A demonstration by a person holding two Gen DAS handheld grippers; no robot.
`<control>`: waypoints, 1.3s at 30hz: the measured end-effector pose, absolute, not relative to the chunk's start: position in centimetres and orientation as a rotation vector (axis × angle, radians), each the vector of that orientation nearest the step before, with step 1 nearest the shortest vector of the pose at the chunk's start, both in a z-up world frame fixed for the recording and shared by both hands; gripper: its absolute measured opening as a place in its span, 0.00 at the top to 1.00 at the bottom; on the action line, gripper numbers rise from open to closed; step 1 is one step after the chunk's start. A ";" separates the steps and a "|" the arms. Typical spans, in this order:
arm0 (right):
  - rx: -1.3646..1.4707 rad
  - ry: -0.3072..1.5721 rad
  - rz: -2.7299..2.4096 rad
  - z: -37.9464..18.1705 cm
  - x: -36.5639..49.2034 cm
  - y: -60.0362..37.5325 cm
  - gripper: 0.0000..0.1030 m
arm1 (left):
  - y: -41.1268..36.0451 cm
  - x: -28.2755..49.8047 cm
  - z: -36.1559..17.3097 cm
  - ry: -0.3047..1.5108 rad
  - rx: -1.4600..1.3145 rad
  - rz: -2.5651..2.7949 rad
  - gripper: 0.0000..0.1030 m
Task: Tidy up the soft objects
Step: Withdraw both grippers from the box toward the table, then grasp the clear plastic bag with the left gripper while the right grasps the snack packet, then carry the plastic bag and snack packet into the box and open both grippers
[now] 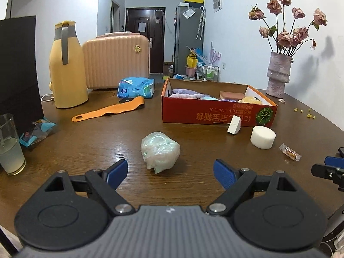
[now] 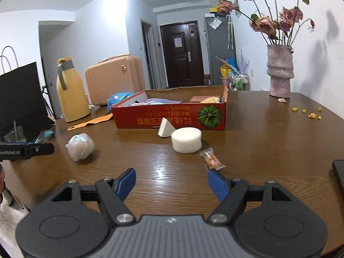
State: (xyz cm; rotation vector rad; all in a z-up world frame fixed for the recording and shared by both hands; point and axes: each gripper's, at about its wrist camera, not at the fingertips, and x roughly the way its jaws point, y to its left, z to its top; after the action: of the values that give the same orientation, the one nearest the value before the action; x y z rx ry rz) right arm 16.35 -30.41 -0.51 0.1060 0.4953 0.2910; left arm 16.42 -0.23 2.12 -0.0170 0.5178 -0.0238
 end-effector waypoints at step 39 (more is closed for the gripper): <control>0.132 0.591 0.267 -2.1 24.6 -30.3 0.85 | 1.3 23.2 0.4 0.589 -0.112 -0.090 0.61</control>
State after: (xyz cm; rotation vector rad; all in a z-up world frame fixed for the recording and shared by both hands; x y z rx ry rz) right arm 24.58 -30.25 -2.07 0.1322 0.5912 0.2665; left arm 23.24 1.26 0.37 -0.1120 0.5895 -0.0902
